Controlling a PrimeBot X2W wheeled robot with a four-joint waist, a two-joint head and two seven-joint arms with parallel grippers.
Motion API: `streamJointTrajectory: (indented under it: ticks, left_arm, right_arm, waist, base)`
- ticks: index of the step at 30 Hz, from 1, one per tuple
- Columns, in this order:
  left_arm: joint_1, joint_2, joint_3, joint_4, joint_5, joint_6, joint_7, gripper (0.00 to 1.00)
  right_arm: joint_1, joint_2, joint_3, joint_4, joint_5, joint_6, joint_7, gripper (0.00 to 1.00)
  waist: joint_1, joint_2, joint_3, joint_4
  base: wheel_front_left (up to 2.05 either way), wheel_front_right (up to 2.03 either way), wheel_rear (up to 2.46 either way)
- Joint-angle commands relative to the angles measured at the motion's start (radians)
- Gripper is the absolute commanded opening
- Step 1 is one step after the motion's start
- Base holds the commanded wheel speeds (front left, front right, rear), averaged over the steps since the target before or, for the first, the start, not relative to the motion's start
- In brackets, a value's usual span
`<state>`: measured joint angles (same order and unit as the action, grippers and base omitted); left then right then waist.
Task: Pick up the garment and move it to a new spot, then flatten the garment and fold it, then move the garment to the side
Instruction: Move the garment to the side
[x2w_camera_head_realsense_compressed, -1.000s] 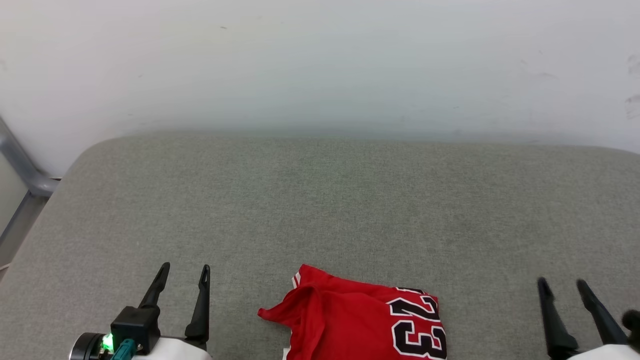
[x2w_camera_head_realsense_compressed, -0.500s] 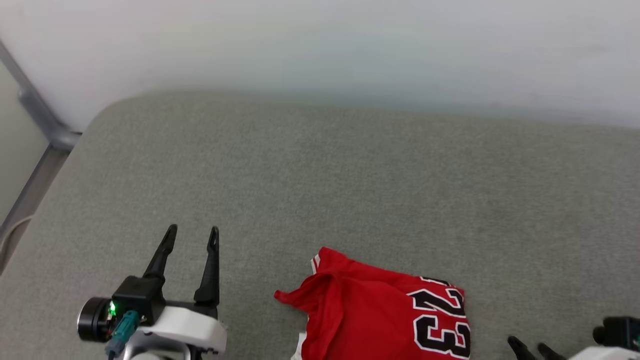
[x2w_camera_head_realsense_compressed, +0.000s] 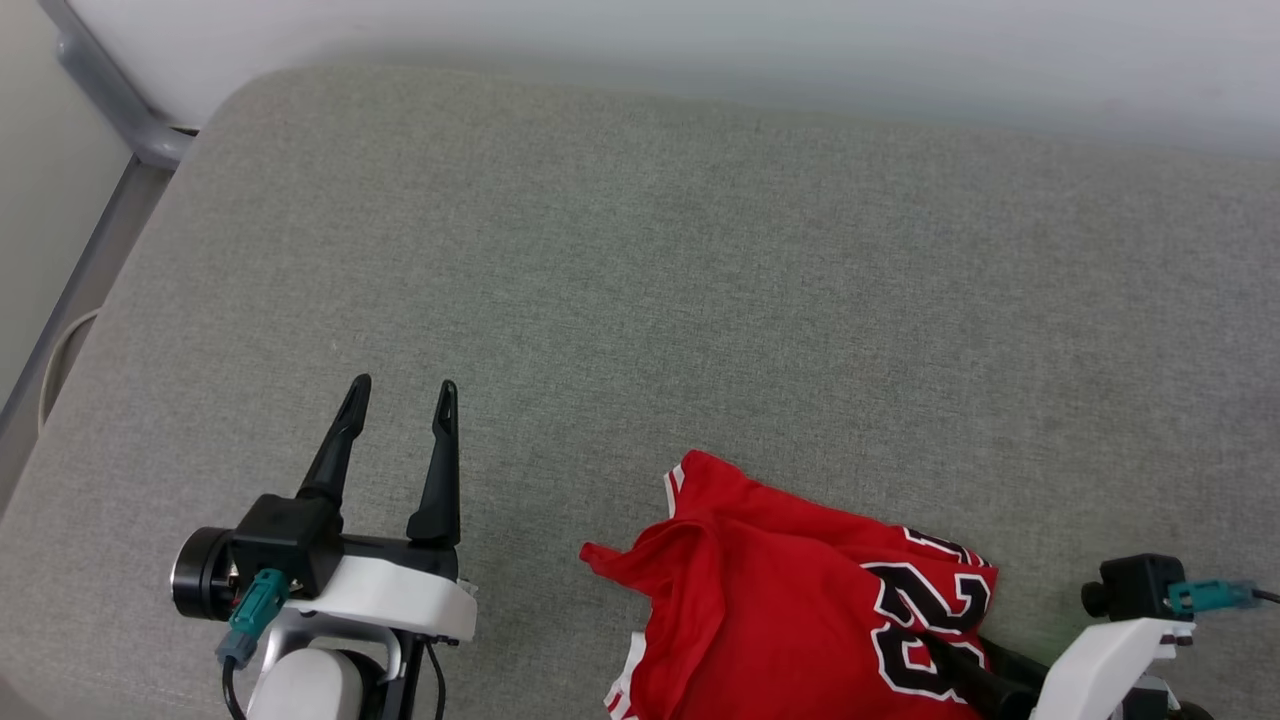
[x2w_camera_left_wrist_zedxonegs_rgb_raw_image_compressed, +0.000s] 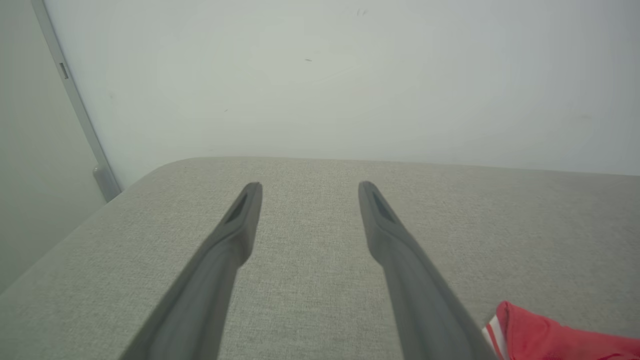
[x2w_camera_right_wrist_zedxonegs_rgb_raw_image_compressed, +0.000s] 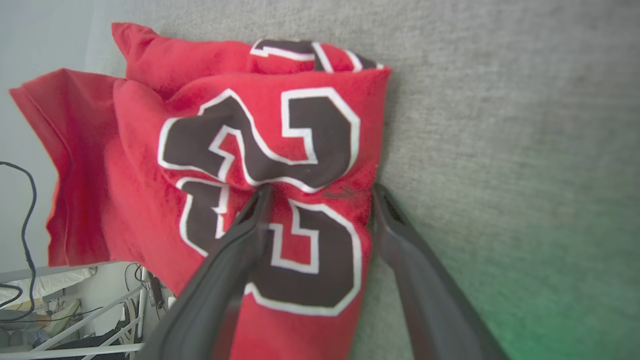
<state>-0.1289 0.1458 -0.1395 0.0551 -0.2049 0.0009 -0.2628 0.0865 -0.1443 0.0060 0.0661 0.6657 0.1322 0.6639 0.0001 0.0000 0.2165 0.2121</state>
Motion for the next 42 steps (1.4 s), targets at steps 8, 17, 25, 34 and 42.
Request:
streamJointTrajectory:
  ticks: [8, 17, 25, 34, 42]
  left_arm:
    - [-0.016, -0.021, 0.030, 0.009, 0.019, -0.019, -0.002, 1.00]
    - [0.022, -0.024, 0.056, 0.023, 0.046, -0.029, -0.002, 1.00]
    - [0.054, -0.016, 0.069, 0.002, 0.064, -0.028, -0.002, 1.00]
    - [0.038, 0.003, 0.066, -0.018, 0.081, -0.044, -0.002, 1.00]
    - [0.008, 0.048, 0.057, -0.075, 0.102, -0.054, 0.012, 1.00]
  right_arm:
    - [-0.008, 0.010, 0.085, 0.107, 0.007, -0.004, 0.063, 0.02]
    - [-0.081, -0.039, 0.084, 0.024, -0.019, -0.003, -0.007, 0.00]
    - [-0.100, -0.083, 0.051, -0.068, -0.076, -0.002, 0.017, 0.00]
    - [-0.155, -0.107, -0.022, -0.065, -0.127, -0.002, 0.026, 0.00]
    - [-0.311, -0.123, -0.011, 0.009, -0.180, -0.002, -0.051, 0.00]
  waist:
    - [-0.0001, 0.0000, 0.009, -0.004]
    - [-0.0001, 0.0000, -0.061, -0.061]
    - [-0.0001, 0.0000, -0.083, -0.210]
    - [-0.0001, 0.0000, -0.024, -0.443]
    - [-0.0001, 0.0000, 0.072, -0.617]
  base:
    - [0.00, 0.00, 0.00]
    - [0.00, 0.00, 0.00]
    - [0.00, 0.00, 0.00]
    - [0.00, 0.00, 0.00]
    - [0.00, 0.00, 0.00]
